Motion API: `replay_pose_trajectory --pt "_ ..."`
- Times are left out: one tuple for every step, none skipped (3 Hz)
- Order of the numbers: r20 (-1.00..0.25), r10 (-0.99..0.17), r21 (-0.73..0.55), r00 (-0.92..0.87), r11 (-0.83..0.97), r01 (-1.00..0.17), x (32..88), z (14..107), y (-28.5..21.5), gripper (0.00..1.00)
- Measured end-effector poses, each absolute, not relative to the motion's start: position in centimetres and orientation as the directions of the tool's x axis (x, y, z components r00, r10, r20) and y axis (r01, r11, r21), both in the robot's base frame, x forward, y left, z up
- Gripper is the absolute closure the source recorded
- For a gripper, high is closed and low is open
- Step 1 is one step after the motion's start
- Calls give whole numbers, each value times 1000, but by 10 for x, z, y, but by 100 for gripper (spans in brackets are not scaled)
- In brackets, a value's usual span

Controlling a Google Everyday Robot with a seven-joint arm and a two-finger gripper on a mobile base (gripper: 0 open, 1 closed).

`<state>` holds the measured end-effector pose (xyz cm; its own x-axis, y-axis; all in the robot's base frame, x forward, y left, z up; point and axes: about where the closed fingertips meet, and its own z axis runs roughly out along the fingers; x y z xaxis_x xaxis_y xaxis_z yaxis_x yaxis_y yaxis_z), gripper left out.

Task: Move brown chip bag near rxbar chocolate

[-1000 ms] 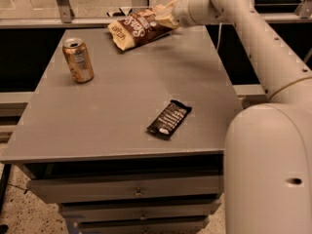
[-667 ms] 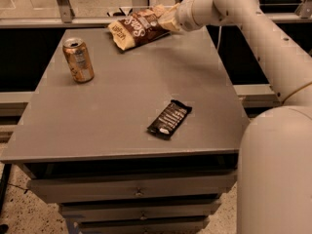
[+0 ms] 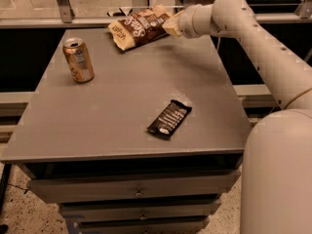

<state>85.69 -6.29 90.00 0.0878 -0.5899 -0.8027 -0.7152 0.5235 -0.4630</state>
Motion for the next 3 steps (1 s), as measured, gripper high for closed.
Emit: replay_pose_trajectory --pt "-838 -542 -431 64 585 -687 880 893 -66 13" --pt "-858 -511 -408 50 618 -672 900 889 -67 0" --pt "-864 -502 -398 45 625 -671 914 887 -62 0"
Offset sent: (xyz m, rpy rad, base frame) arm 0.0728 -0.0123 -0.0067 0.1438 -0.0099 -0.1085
